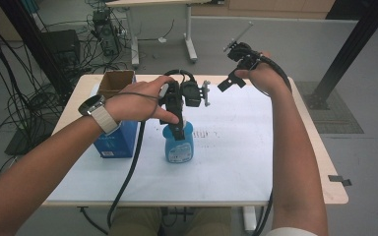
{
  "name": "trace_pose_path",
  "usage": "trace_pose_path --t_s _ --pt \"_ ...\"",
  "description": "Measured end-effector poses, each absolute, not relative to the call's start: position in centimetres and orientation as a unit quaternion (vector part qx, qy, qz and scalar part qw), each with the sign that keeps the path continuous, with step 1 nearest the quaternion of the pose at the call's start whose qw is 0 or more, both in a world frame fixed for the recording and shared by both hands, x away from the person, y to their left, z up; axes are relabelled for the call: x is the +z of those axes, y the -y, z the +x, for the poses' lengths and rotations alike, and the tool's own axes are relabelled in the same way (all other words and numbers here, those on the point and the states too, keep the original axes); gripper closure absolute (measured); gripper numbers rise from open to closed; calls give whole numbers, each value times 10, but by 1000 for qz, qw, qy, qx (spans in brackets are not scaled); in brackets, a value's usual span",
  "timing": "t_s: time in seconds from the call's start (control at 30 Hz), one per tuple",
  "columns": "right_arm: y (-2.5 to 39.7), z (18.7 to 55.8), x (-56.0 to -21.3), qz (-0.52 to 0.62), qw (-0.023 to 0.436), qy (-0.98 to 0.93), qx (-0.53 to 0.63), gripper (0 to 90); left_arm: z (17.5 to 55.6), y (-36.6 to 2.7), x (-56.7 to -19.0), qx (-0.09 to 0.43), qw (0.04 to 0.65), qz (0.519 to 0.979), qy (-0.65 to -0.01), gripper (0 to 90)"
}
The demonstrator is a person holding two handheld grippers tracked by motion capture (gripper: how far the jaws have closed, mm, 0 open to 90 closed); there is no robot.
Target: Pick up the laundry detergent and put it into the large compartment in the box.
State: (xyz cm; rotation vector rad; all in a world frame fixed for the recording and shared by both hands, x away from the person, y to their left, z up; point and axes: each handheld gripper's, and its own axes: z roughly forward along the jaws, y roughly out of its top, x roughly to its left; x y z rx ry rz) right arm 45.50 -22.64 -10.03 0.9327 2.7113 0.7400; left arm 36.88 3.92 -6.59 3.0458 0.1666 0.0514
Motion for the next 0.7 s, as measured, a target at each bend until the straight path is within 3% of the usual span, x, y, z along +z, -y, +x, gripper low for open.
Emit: trace_pose_path --t_s 0.7 --pt "226 456 -101 313 88 -913 246 81 371 -33 -83 43 35 997 -55 96"
